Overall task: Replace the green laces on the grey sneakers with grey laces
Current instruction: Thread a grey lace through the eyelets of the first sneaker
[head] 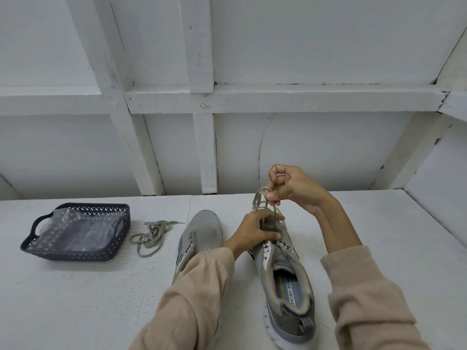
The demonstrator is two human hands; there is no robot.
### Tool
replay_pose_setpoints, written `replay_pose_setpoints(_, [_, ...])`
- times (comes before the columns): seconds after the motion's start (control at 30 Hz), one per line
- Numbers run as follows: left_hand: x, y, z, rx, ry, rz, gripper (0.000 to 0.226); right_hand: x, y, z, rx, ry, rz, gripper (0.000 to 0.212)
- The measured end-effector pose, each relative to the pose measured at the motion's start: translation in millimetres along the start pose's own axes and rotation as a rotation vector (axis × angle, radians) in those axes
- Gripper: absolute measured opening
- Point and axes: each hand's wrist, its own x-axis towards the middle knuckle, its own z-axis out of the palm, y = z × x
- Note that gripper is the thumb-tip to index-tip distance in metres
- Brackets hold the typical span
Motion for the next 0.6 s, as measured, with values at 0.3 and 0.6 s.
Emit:
replay_pose_setpoints(0.3, [0, -2, 0, -0.032, -0.011, -0.011, 0.039, 1, 1, 4, 0.220, 0.022, -0.134, 0.028])
replay_pose_setpoints(0.6, [-4, 1, 0, -0.055, 0.007, 0.025, 0.031, 4, -52, 3, -0.083, 0.191, -0.335, 0.020])
